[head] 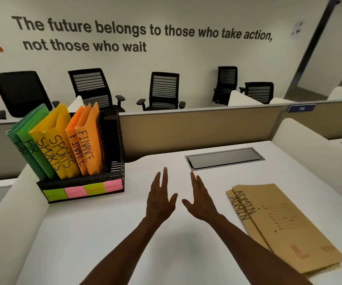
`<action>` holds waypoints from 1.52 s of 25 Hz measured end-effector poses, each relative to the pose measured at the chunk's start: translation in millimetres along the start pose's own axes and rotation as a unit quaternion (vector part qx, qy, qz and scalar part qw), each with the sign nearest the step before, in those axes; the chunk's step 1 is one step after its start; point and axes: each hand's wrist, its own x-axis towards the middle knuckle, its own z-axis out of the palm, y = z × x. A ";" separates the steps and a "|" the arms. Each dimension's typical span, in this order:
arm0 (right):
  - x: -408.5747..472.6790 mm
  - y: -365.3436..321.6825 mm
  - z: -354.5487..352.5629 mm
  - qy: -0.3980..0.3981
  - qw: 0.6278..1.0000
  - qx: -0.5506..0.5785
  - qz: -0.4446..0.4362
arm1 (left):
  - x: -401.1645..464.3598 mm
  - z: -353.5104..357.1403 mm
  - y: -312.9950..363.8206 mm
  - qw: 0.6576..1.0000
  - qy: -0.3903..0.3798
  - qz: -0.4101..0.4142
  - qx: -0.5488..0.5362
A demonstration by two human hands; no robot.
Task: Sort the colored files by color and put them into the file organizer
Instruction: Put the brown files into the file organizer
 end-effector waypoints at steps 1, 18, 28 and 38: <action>-4.2 13.0 -7.4 0.004 1.000 0.002 0.017 | -1.9 10.9 8.9 1.000 -0.014 0.009 -0.004; -88.7 173.7 -80.2 0.018 0.942 -0.092 0.324 | -19.5 141.9 113.7 0.979 -0.200 0.042 0.016; -113.8 221.7 -76.7 -0.038 0.944 -0.173 0.278 | -47.9 212.1 146.8 0.961 -0.275 0.008 0.012; -122.1 208.1 -62.0 -0.031 0.966 -0.171 0.191 | -61.2 235.4 169.4 0.878 -0.211 -0.349 -0.251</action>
